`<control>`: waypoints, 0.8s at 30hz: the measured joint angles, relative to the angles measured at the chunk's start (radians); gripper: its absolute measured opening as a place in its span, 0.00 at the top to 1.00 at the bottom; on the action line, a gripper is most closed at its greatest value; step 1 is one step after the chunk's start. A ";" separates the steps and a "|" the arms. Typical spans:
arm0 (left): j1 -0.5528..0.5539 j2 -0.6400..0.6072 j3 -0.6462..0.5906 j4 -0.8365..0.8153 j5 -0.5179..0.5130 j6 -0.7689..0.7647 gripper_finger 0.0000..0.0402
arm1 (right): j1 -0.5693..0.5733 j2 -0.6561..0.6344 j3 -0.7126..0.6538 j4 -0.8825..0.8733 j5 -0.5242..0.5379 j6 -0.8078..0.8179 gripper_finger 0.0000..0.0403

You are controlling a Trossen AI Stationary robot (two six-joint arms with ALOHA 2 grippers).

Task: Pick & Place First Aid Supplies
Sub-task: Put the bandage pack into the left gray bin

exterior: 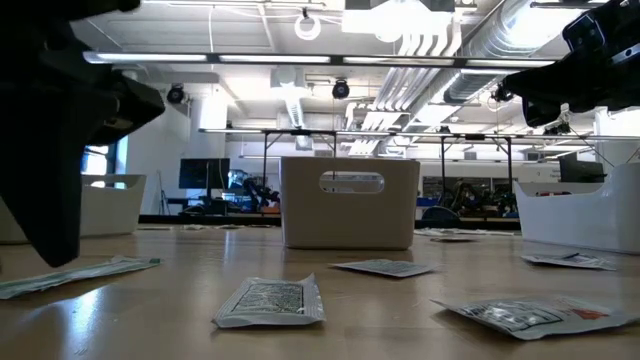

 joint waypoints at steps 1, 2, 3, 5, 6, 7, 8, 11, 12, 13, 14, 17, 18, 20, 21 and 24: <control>0.006 0.000 -0.010 0.018 0.010 0.000 0.71 | 0.000 0.000 0.000 0.000 0.000 0.000 0.97; 0.007 0.000 -0.025 0.039 0.022 -0.001 0.71 | 0.000 0.000 0.000 0.000 0.000 0.000 0.97; 0.010 0.000 -0.041 0.066 0.037 -0.007 0.71 | 0.000 0.000 0.000 0.000 0.000 0.000 0.97; 0.017 -0.003 -0.078 0.130 0.055 -0.012 0.71 | 0.000 0.000 0.000 0.000 0.000 0.000 0.97; 0.018 -0.005 -0.097 0.160 0.064 -0.017 0.71 | 0.000 0.000 0.000 0.000 0.000 0.000 0.97; 0.022 -0.006 -0.112 0.187 0.067 -0.021 0.71 | 0.000 0.000 0.000 0.000 0.000 0.000 0.97; 0.025 -0.006 -0.126 0.213 0.071 -0.026 0.72 | 0.000 0.000 0.000 0.000 0.000 0.000 0.97; 0.026 -0.005 -0.160 0.289 0.081 -0.035 0.76 | 0.000 0.000 0.000 0.000 0.000 0.000 0.97; 0.026 -0.005 -0.170 0.314 0.084 -0.036 0.78 | 0.000 0.000 0.000 0.000 0.000 0.000 0.97; 0.026 -0.005 -0.178 0.329 0.086 -0.039 0.82 | 0.000 0.000 0.000 0.000 0.000 0.000 0.97; 0.026 -0.004 -0.183 0.335 0.088 -0.043 0.85 | 0.000 0.000 0.000 0.000 0.000 0.000 0.97; 0.026 -0.003 -0.189 0.336 0.094 -0.045 0.97 | 0.000 0.000 0.000 0.000 0.000 0.000 0.97; 0.026 -0.003 -0.189 0.336 0.094 -0.042 0.98 | 0.000 0.000 0.000 0.000 0.000 0.000 0.97; 0.025 -0.003 -0.189 0.335 0.094 -0.042 0.97 | 0.000 0.000 0.000 0.000 0.000 0.000 0.97; 0.024 -0.002 -0.190 0.333 0.094 -0.042 0.97 | 0.000 0.000 0.000 0.000 0.000 0.000 0.97; 0.024 -0.011 -0.190 0.320 0.088 -0.040 0.99 | 0.000 0.000 0.000 0.000 0.000 0.000 0.97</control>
